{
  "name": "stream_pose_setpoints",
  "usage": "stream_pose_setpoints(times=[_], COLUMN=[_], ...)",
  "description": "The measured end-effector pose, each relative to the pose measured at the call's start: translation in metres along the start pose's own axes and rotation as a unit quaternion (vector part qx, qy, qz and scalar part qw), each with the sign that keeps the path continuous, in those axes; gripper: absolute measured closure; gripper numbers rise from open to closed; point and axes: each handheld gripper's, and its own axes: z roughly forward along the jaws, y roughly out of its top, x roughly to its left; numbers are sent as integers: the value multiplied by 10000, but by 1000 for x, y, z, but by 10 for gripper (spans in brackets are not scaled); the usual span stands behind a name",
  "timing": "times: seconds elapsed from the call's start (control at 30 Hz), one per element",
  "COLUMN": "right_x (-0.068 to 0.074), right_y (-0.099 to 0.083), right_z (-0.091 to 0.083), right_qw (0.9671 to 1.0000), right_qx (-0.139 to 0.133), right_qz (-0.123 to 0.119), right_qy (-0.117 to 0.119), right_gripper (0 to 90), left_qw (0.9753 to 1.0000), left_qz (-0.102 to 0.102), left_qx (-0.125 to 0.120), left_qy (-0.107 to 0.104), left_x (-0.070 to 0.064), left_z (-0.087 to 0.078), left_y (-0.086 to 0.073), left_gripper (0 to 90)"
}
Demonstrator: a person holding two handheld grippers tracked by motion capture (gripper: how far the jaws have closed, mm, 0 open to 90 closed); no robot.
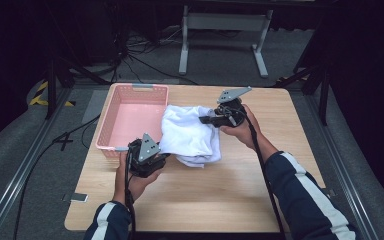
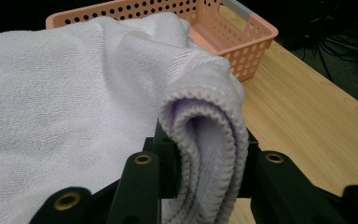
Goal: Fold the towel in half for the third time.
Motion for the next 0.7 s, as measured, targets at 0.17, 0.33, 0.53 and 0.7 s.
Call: stream_pose_setpoints(times=[0.17, 0.33, 0.53, 0.7], right_x=[0, 0, -1, 2], right_y=[15, 30, 45, 61], right_z=[8, 19, 31, 46], right_qw=[10000, 9999, 9999, 9997], right_qx=[-16, -37, -90, -110], right_qz=[-84, -93, -97, -154], right_qy=[-9, 27, 101, 151], right_gripper=[705, 705, 705, 704], left_qw=[9999, 9996, 9990, 9982], left_qz=[-64, -55, -164, -199], left_qx=[-46, 6, 6, 60], left_qy=[154, 279, 426, 559], left_x=[10, 21, 35, 49], left_z=[-6, -10, -18, -27], left_y=[2, 4, 4, 2], left_gripper=[661, 661, 662, 662])
